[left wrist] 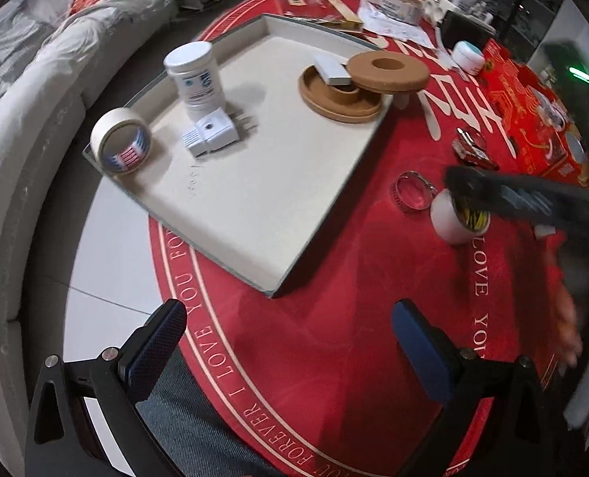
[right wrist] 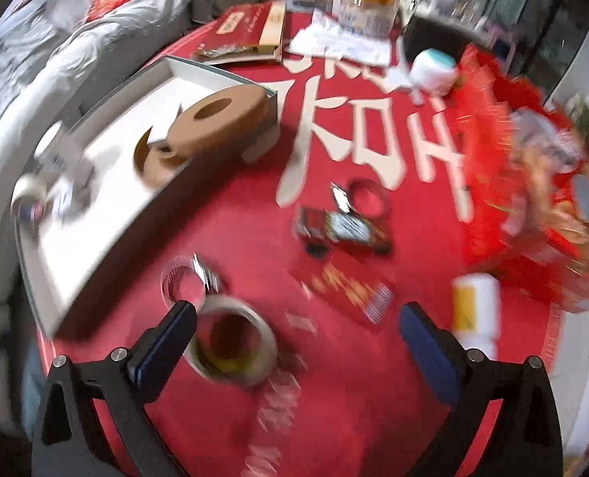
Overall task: Organize rigid objects
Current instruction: 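Move both tools back toward metal hose clamp and white pill bottle, then lower left tool onto metal hose clamp and grasp it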
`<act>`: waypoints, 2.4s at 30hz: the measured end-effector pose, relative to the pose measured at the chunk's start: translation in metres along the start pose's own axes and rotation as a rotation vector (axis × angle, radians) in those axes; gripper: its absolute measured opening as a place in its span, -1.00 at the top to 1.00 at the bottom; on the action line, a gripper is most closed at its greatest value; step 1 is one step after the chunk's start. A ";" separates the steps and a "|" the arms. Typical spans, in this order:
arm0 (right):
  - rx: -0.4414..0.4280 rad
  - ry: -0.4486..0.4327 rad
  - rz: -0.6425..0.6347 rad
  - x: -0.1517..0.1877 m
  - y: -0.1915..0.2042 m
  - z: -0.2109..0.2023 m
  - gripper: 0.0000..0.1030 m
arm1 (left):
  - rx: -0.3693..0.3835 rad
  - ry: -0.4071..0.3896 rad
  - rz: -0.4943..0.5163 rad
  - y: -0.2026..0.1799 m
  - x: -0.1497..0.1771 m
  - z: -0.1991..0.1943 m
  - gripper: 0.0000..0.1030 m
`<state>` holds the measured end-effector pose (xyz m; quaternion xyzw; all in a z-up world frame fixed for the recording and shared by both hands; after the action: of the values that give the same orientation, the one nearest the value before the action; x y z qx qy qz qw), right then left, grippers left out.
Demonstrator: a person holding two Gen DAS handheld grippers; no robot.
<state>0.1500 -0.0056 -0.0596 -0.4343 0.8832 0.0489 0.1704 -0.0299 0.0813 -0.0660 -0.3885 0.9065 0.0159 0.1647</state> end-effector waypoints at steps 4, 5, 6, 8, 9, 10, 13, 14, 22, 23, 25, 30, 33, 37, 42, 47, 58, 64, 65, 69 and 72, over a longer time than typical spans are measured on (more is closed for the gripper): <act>-0.012 0.069 -0.069 -0.017 0.021 0.031 -0.99 | 0.000 -0.001 -0.007 0.004 0.002 0.000 -1.00; -0.007 0.114 -0.105 -0.015 0.029 0.040 -1.00 | 0.002 0.002 -0.005 0.005 0.002 0.001 -1.00; 0.058 0.132 -0.162 -0.011 0.037 0.041 -1.00 | 0.002 0.002 -0.007 0.006 0.002 0.002 -1.00; 0.069 0.144 -0.200 -0.001 0.043 0.035 -1.00 | 0.008 -0.002 -0.018 0.008 0.002 0.002 -1.00; 0.035 0.169 -0.193 0.009 0.044 0.033 -1.00 | 0.010 -0.001 -0.023 0.008 0.001 0.002 -1.00; -0.005 0.191 -0.177 0.020 0.044 0.031 -1.00 | 0.012 0.007 -0.022 0.008 0.001 0.003 -1.00; -0.083 0.229 -0.139 0.060 0.045 0.021 -1.00 | 0.010 0.007 -0.018 0.010 0.002 0.002 -1.00; -0.084 0.232 -0.143 0.070 0.047 0.017 -1.00 | 0.010 0.009 -0.013 0.009 0.002 0.002 -1.00; -0.071 0.031 0.037 0.112 0.001 -0.049 -1.00 | 0.058 0.029 0.098 -0.018 0.019 -0.007 -1.00; -0.074 0.013 0.099 0.116 -0.012 -0.057 -1.00 | 0.071 0.036 0.135 -0.028 0.025 -0.007 -1.00; -0.099 0.006 0.189 0.127 -0.034 -0.067 -1.00 | 0.076 0.040 0.187 -0.042 0.032 -0.006 -1.00; -0.071 0.032 0.239 0.154 -0.060 -0.070 -1.00 | 0.059 0.053 0.305 -0.086 0.050 0.009 -1.00; -0.077 0.034 0.277 0.175 -0.067 -0.079 -1.00 | -0.007 0.044 0.335 -0.100 0.055 0.028 -1.00; -0.071 0.046 0.334 0.174 -0.085 -0.067 -1.00 | -0.039 0.037 0.256 -0.088 0.049 0.037 -1.00; -0.117 0.063 0.421 0.190 -0.110 -0.061 -1.00 | 0.007 0.066 0.192 -0.077 0.046 0.041 -1.00; -0.380 -0.051 0.691 0.211 -0.158 -0.063 -1.00 | 0.013 0.036 0.176 -0.072 0.050 0.038 -1.00; -0.750 -0.110 0.956 0.228 -0.177 -0.054 -1.00 | 0.015 0.025 0.170 -0.069 0.055 0.036 -1.00; -0.623 -0.087 0.841 0.215 -0.173 -0.057 -1.00 | 0.016 0.024 0.170 -0.069 0.054 0.037 -1.00; -0.651 -0.087 0.864 0.216 -0.176 -0.053 -1.00 | 0.016 0.022 0.170 -0.069 0.054 0.037 -1.00; -0.639 -0.084 0.903 0.215 -0.186 -0.047 -1.00 | 0.016 0.015 0.163 -0.069 0.053 0.036 -1.00; -0.613 -0.079 0.864 0.206 -0.191 -0.049 -1.00 | 0.017 0.002 0.156 -0.069 0.053 0.035 -1.00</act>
<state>0.1707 -0.2898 -0.0729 -0.0587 0.9197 0.3868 0.0330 -0.0047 0.0016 -0.1087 -0.3153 0.9342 0.0208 0.1654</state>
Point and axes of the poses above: each gripper's, at about its wrist camera, not at the fingertips, and z roughly the way its jaws point, y to its left, x to its underside, the point moved 2 cm from there along z, roughly the way its jaws point, and after that the axes turned 11 degrees about -z, right-handed, at the moved point
